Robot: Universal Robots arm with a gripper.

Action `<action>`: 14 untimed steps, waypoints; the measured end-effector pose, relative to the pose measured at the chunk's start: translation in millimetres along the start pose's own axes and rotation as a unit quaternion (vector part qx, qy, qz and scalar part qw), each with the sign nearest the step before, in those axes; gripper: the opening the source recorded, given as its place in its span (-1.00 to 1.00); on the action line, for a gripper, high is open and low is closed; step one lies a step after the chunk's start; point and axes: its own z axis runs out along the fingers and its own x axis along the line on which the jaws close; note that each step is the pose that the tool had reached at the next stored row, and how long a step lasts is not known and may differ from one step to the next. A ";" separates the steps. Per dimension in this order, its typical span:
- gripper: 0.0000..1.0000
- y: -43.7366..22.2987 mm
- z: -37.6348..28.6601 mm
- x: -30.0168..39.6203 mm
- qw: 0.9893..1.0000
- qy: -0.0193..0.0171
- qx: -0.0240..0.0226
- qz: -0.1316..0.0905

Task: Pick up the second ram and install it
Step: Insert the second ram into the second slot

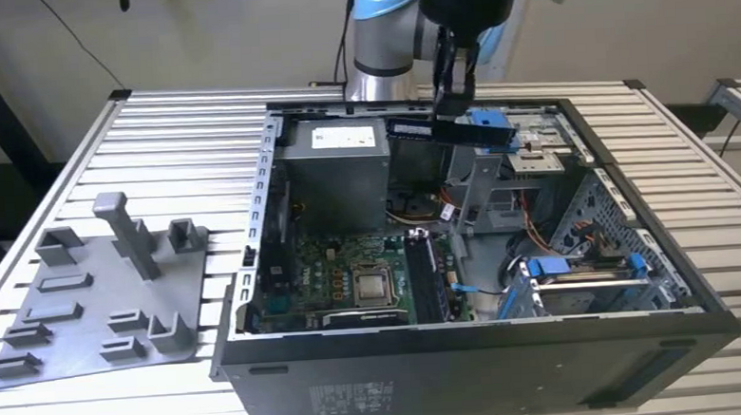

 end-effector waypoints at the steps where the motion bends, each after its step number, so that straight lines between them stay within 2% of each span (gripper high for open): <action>1: -0.72 0.0 -0.1 0.4 1.000 0.000 0.000 0.005; 8: -0.72 -0.4 0.1 2.1 0.999 0.000 0.003 0.043; 14: -0.72 -0.7 0.2 3.2 0.997 0.001 0.004 0.076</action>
